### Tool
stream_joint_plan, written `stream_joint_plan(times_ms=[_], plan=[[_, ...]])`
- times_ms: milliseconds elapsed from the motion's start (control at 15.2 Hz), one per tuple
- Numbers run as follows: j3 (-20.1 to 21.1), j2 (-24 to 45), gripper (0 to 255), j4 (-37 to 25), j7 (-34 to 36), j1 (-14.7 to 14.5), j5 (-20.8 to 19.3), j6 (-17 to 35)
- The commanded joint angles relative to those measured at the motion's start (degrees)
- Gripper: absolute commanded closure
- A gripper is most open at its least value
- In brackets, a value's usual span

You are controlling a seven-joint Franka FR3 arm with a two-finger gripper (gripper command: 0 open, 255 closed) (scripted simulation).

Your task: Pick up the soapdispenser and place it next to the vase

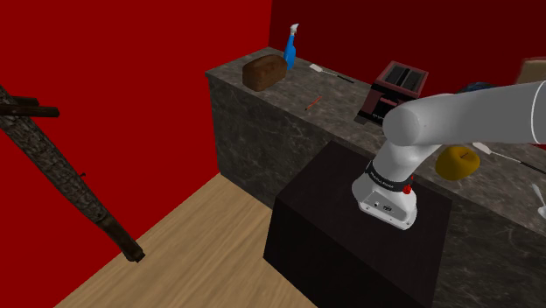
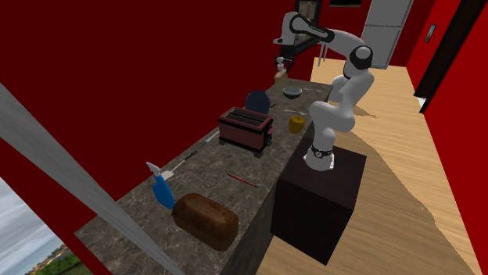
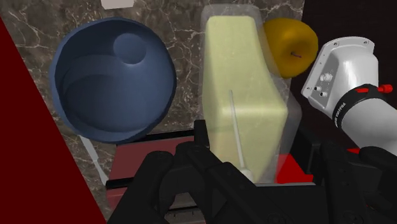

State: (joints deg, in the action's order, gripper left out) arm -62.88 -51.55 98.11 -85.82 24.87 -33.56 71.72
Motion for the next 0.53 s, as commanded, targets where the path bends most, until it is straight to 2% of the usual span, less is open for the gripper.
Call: stream_joint_plan(times_ms=[0, 462], plan=[[-0.1, -0.9, 255, 2.2, 0.2, 0.8, -0.5, 1.3], [-1.4, -3.4, 255, 8.1, 0.8, 2.5, -2.5, 5.3]])
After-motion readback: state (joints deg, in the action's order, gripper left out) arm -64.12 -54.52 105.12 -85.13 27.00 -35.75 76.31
